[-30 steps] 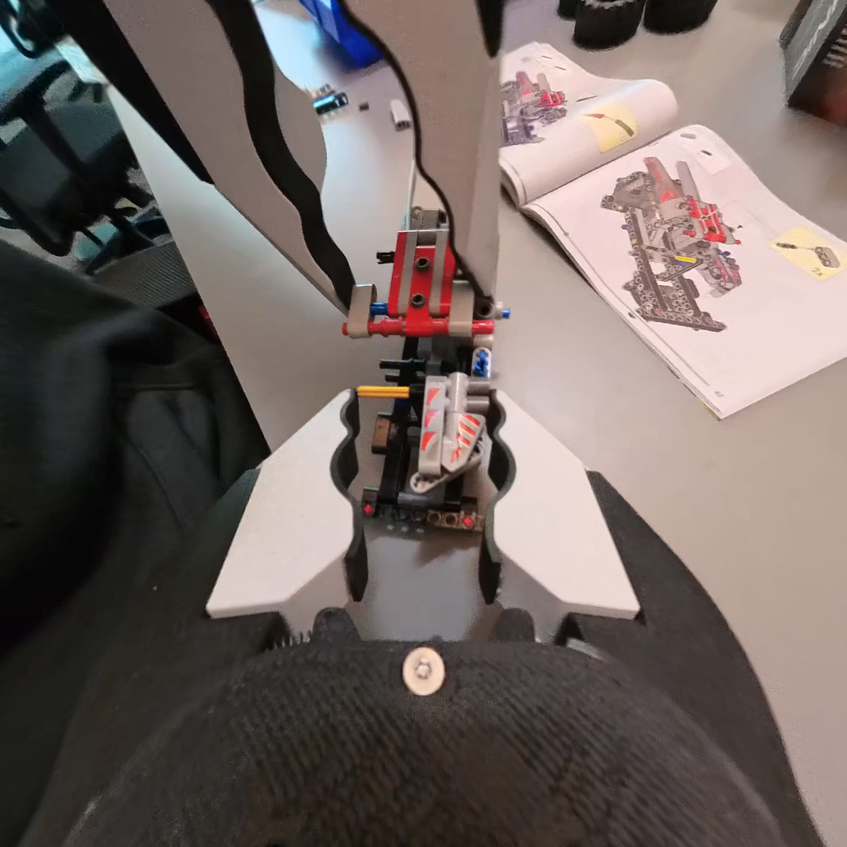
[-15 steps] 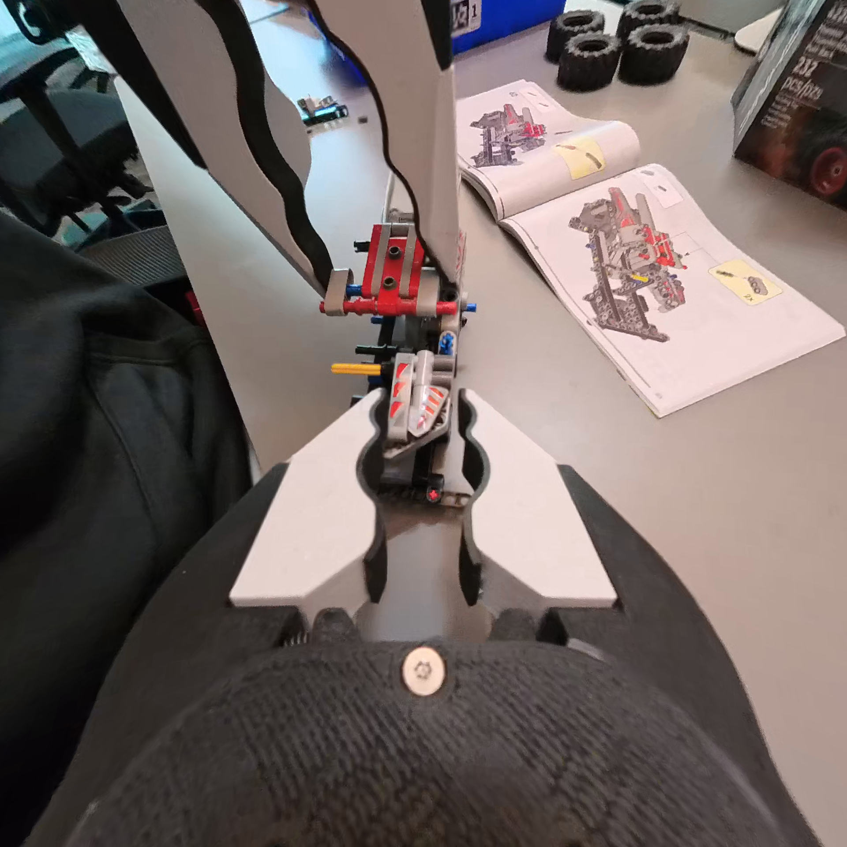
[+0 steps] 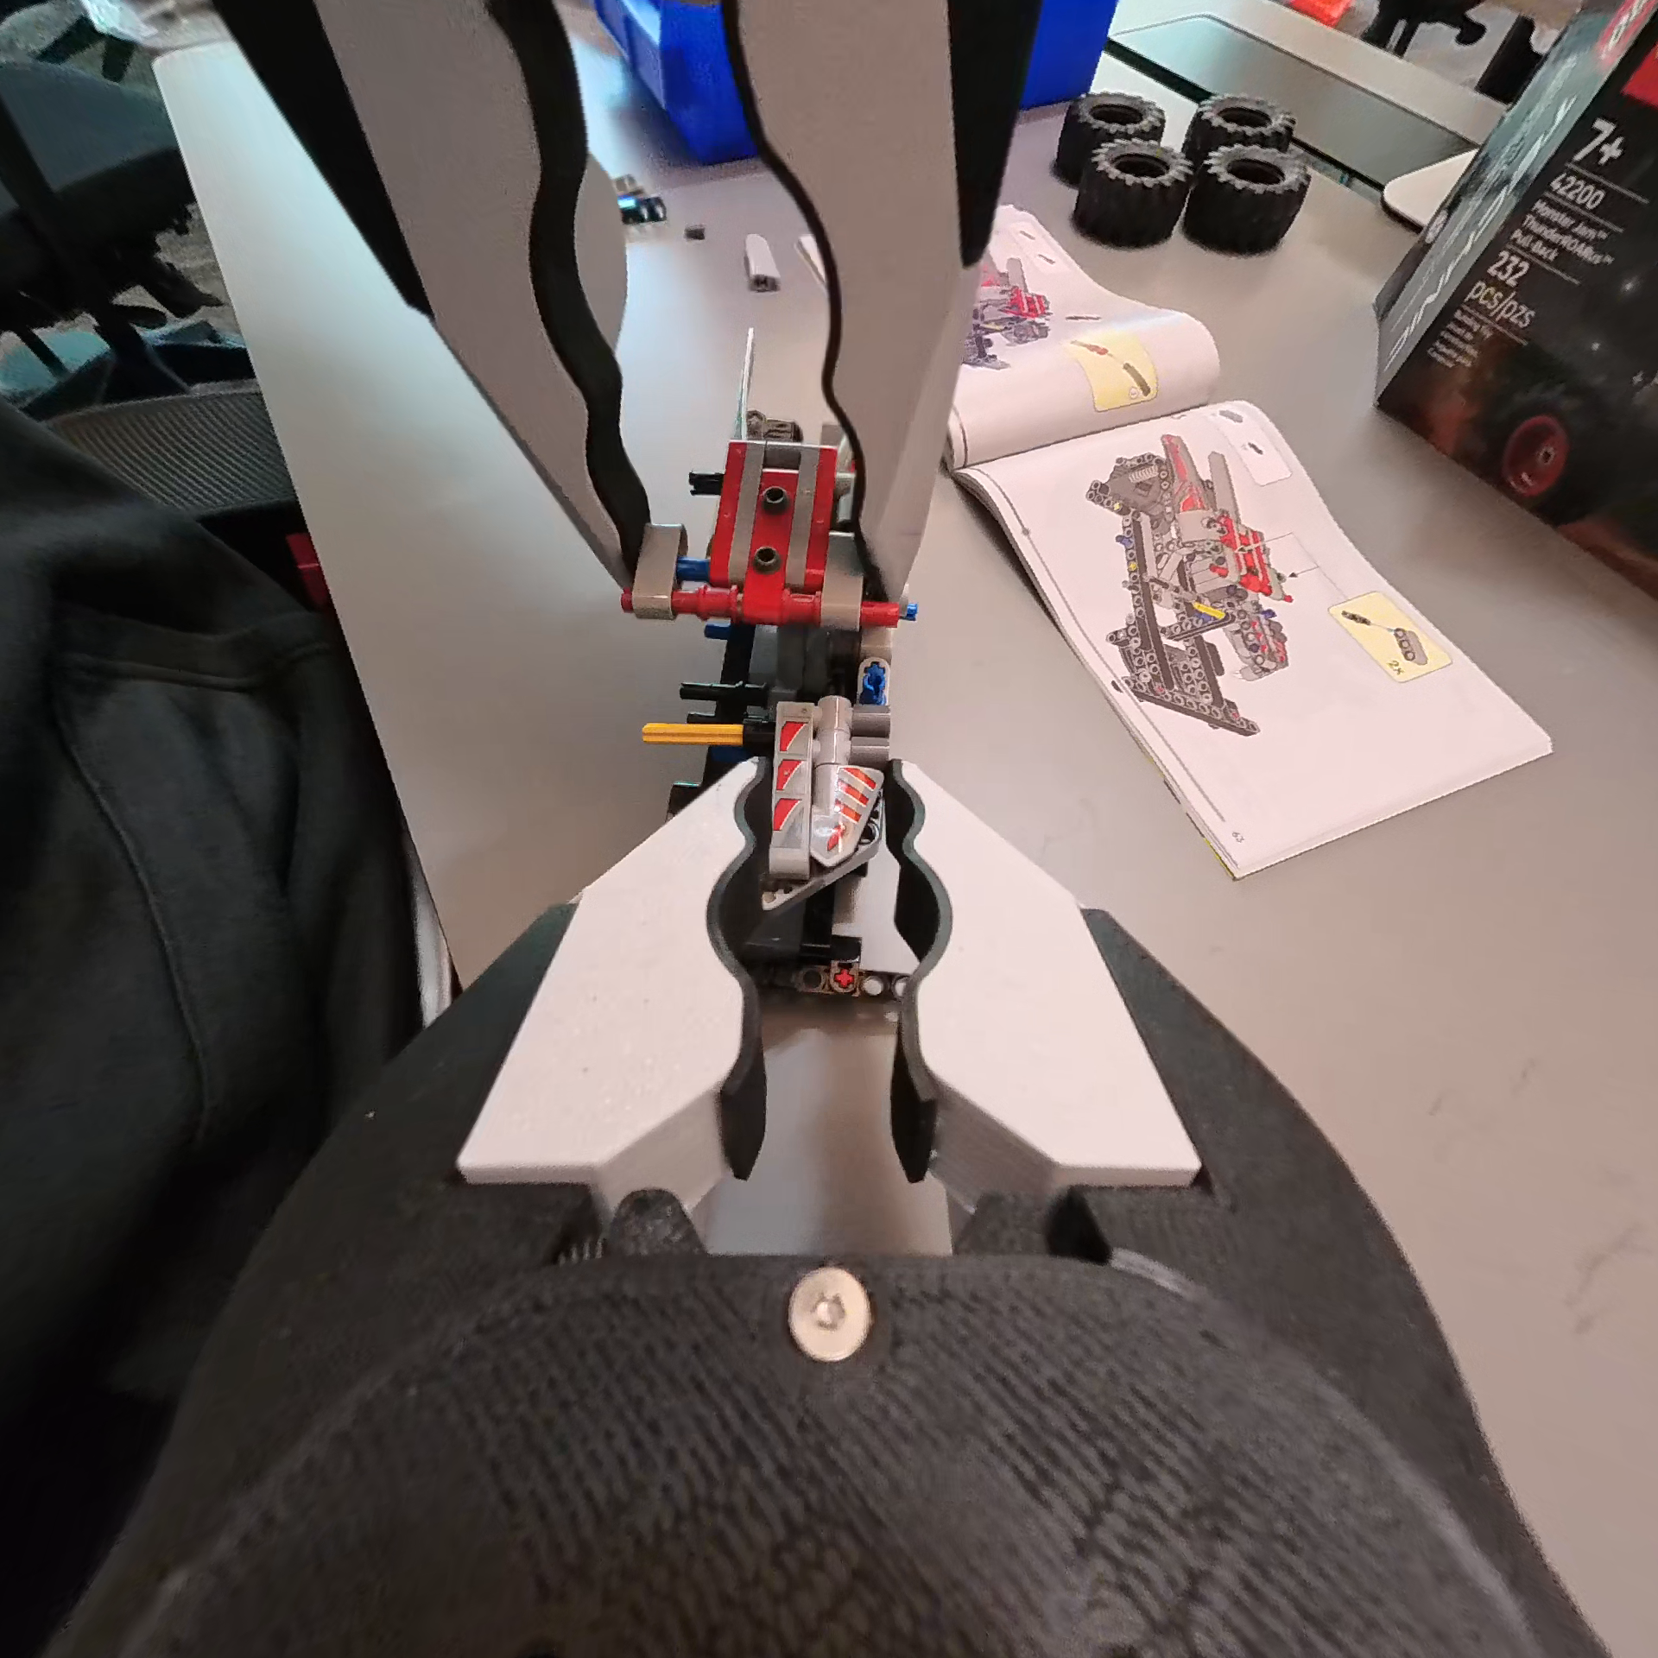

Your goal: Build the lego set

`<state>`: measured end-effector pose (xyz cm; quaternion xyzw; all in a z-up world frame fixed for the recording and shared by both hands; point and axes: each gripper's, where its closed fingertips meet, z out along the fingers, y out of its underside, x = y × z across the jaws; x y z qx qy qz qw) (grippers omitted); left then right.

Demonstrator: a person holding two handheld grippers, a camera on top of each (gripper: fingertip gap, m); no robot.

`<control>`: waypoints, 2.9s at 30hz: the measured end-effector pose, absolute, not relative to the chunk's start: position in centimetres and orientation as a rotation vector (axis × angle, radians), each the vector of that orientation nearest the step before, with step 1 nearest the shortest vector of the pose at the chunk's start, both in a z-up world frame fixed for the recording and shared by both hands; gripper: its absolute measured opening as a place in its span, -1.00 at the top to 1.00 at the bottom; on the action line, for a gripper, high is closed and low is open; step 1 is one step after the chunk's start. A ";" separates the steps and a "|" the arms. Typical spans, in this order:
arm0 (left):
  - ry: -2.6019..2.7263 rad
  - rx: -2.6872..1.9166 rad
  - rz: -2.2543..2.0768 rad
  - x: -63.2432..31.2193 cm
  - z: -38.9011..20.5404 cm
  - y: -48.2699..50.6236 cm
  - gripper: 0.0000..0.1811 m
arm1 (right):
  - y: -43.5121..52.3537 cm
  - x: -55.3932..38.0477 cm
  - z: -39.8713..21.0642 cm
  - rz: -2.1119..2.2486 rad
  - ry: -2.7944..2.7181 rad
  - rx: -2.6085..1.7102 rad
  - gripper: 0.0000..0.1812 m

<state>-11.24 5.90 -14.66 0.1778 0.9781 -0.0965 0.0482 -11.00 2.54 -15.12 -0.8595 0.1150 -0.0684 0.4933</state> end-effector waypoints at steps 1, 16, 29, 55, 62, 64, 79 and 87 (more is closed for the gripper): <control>2.985 0.547 -0.293 -11.2 -14.7 5.9 0.45 | 2.5 -11.0 -15.1 -0.168 0.282 -2.084 0.74; 2.997 0.605 -0.181 -11.2 -14.6 6.3 0.45 | 2.5 -10.7 -15.1 -0.222 0.266 -2.105 0.75; 3.043 0.461 -0.151 -11.6 -14.9 5.9 0.42 | 2.8 -10.7 -15.1 -0.219 0.281 -2.100 0.76; 2.927 0.644 -0.108 -10.9 -15.1 6.2 0.45 | 2.8 -10.5 -15.1 -0.244 0.271 -2.103 0.75; 2.959 0.600 -0.096 -10.9 -15.0 6.2 0.45 | 2.7 -10.4 -15.1 -0.252 0.271 -2.111 0.75; 2.960 0.591 -0.102 -11.0 -15.0 6.1 0.44 | 2.8 -10.4 -15.1 -0.244 0.280 -2.106 0.75; 2.950 0.563 -0.047 -10.6 -15.0 6.2 0.45 | 2.9 -10.4 -15.1 -0.235 0.289 -2.091 0.75; 2.984 0.548 -0.118 -10.7 -15.0 6.1 0.44 | 2.8 -11.2 -13.8 -0.227 0.200 -2.044 0.51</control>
